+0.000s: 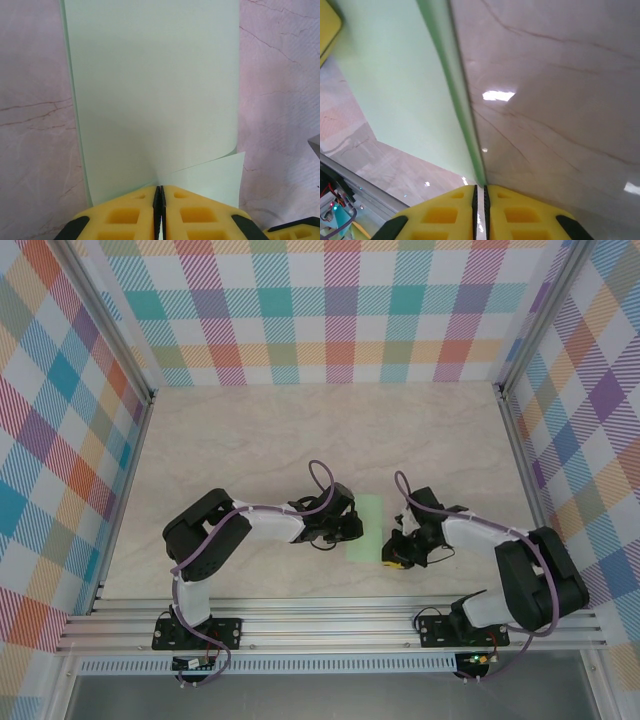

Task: Fold a paper plane with a square sheet of paper (pick it up from the middle)
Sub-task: Fold the triangle a second time at the center of the table.

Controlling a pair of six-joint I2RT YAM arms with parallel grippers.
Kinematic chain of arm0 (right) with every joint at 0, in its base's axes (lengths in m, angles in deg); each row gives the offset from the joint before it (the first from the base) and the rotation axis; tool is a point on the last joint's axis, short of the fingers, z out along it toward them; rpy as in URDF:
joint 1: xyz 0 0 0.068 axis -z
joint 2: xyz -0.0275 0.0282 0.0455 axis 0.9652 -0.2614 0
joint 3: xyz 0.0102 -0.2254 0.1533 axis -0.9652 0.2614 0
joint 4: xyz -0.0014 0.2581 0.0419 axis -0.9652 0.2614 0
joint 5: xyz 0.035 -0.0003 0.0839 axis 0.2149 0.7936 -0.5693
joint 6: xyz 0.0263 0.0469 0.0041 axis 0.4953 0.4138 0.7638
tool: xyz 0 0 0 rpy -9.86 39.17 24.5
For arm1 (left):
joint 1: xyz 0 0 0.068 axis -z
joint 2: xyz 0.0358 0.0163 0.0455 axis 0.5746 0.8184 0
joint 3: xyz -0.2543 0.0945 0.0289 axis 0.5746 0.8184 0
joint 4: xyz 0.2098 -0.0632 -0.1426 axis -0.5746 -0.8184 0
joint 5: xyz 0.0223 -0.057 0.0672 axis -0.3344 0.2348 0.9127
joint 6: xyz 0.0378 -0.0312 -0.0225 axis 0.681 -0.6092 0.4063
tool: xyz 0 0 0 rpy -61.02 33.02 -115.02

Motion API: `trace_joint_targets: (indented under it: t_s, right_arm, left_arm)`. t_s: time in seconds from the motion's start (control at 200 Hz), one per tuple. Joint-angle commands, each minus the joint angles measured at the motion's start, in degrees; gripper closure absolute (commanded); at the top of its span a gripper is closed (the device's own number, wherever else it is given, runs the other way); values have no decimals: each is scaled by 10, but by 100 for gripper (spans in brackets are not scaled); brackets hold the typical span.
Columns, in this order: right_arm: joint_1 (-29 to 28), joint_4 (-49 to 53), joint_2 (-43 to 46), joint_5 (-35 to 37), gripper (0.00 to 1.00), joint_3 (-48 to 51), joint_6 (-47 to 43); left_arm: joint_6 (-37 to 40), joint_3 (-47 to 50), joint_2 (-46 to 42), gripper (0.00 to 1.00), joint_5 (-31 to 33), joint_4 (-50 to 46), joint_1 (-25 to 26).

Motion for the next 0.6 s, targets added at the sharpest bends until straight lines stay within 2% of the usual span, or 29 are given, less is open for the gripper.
trace_joint_targets:
  t_s: [0.0,0.085,0.185,0.595]
  right_arm:
    - [14,43,35,22,80,-6,8]
    - [19,42,45,28,69,-26,6]
    - [20,34,20,22,63,-54,-6]
    - [20,-29,-86,-25,62,-87,-20]
  left_arm:
    - [6,3,28,87,24,-50,3]
    - [9,3,20,86,18,-42,3]
    - [11,4,10,86,12,-31,3]
    - [19,-2,-21,84,6,-20,4]
